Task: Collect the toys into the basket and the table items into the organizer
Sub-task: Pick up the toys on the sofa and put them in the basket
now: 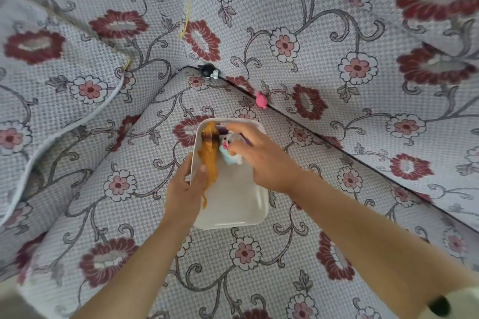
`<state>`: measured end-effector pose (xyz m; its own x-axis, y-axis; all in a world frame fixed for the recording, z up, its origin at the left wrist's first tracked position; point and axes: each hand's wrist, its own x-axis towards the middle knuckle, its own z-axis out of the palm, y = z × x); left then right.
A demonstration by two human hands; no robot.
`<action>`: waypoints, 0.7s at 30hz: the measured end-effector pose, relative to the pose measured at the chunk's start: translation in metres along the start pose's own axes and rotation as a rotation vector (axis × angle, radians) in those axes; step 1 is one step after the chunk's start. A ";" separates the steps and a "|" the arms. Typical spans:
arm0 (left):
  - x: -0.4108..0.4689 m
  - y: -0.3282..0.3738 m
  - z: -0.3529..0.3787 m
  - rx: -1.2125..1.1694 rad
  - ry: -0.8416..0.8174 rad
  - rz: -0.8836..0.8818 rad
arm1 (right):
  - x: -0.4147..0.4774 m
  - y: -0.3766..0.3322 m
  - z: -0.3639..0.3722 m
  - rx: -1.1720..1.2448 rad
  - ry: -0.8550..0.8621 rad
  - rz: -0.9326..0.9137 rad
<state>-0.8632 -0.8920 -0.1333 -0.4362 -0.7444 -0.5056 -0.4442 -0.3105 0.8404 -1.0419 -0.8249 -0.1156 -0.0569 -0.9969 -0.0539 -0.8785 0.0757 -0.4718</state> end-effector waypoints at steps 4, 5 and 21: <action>0.014 -0.004 -0.008 0.016 0.024 0.010 | 0.017 0.007 -0.007 0.059 0.185 0.063; 0.017 -0.005 -0.008 0.013 0.028 0.014 | 0.021 0.011 -0.009 0.067 0.235 0.083; 0.092 -0.026 -0.008 -0.001 0.105 0.012 | 0.093 0.149 0.049 -0.116 -0.063 0.698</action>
<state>-0.8855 -0.9567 -0.2001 -0.3570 -0.8057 -0.4727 -0.4387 -0.3021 0.8463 -1.1544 -0.9049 -0.2343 -0.6007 -0.7128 -0.3620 -0.6919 0.6904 -0.2115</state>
